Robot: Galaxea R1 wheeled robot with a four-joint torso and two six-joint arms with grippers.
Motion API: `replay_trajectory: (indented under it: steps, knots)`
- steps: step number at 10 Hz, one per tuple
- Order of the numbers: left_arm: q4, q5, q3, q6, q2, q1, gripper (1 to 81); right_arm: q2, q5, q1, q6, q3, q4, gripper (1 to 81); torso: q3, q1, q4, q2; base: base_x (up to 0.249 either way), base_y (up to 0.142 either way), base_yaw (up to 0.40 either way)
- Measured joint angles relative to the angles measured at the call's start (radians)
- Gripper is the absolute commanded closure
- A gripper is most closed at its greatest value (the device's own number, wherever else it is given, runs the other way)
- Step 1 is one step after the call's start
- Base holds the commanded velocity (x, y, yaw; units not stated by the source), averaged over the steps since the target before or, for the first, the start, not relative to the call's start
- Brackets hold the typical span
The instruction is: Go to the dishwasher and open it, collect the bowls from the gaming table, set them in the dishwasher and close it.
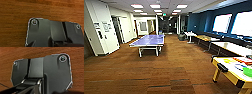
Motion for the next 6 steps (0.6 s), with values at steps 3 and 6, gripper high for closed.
replay_trajectory:
  steps: [3,6]
  knots:
    - [0.001,0.000,0.000,0.000,0.000,0.000,1.0,0.000,0.000,0.000,0.000,0.000,0.000,1.0,0.000,0.000,0.000,0.000,0.000,0.000,-0.028]
    - [0.001,0.000,0.000,0.000,-0.001,0.000,1.0,0.000,0.000,0.000,0.000,0.000,0.000,1.0,0.000,0.000,0.000,0.000,0.000,0.000,-0.256]
